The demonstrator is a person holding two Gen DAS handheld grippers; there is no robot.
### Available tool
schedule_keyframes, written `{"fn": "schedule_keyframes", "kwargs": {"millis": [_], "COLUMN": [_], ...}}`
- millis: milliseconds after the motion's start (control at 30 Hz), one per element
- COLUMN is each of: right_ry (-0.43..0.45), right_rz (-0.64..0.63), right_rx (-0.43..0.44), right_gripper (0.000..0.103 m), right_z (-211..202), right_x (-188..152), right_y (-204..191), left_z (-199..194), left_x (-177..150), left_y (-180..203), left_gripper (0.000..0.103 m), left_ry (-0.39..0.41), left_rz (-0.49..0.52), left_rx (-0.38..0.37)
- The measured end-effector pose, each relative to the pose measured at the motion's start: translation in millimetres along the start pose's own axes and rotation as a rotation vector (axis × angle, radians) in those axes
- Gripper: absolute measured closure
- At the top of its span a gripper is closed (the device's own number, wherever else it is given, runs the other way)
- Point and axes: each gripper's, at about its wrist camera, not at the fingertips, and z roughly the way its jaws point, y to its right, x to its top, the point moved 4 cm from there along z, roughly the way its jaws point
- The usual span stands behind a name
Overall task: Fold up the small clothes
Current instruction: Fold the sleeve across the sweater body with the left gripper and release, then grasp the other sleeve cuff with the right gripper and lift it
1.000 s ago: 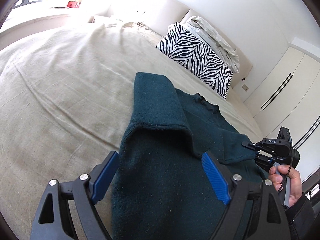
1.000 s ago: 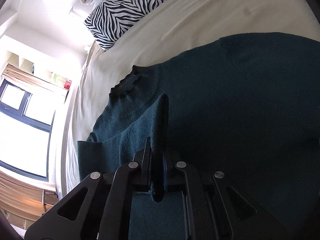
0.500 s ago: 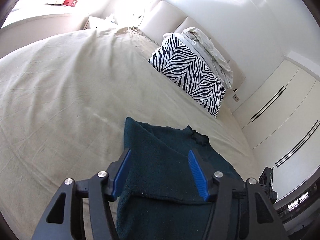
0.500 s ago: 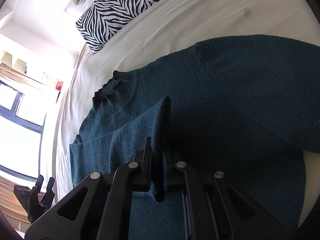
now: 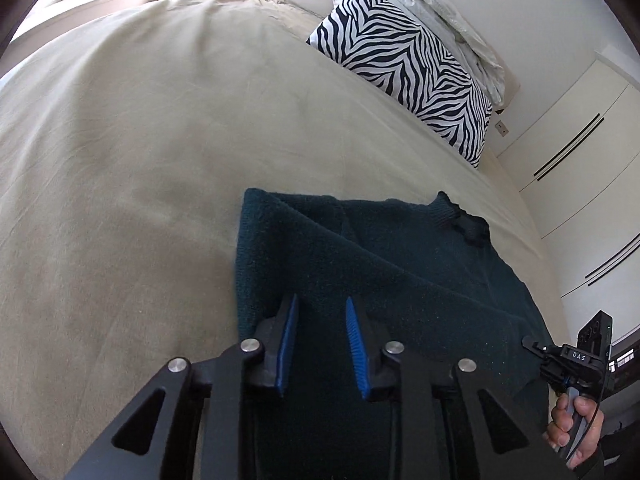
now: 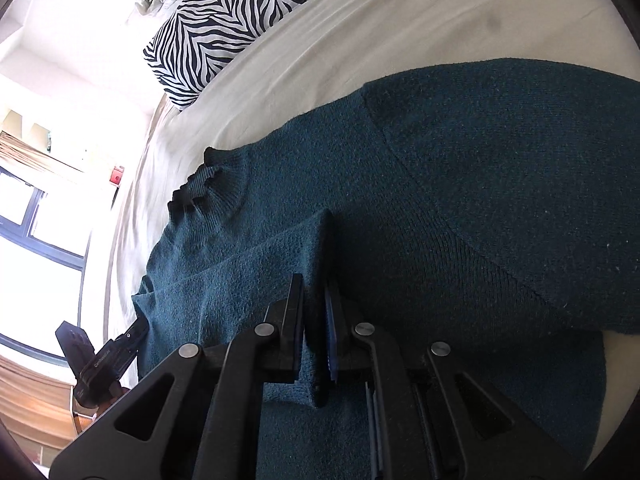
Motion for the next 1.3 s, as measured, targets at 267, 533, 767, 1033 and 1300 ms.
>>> {"fn": "schedule_keyframes", "kwargs": {"millis": [267, 533, 767, 1033, 1300], "right_ry": [0.14, -0.067, -0.01, 0.25, 0.631], "right_rz": [0.062, 0.031, 0.117, 0.283, 0.758], "right_rx": [0.127, 0.338, 0.394, 0.307, 0.192], "right_gripper": [0.083, 0.035, 0.037, 0.037, 0.039], "right_z": [-48.8, 12.8, -2.2, -124.8, -256.0], "right_x": [6.4, -27.1, -41.6, -65.2, -103.0], "right_y": [-4.3, -54.2, -22.9, 90.4, 281.1], "left_z": [-11.0, -3.7, -40.1, -81.3, -74.9], "left_x": [25.6, 19.0, -35.2, -67.8, -92.0], "left_y": [-12.5, -4.6, 10.1, 38.2, 108.1], "left_gripper": [0.055, 0.053, 0.047, 0.032, 0.024], "left_ry": [0.035, 0.018, 0.043, 0.043, 0.001], "left_rz": [-0.086, -0.004, 0.102, 0.158, 0.189], "left_rx": [-0.091, -0.063, -0.025, 0.023, -0.121]}}
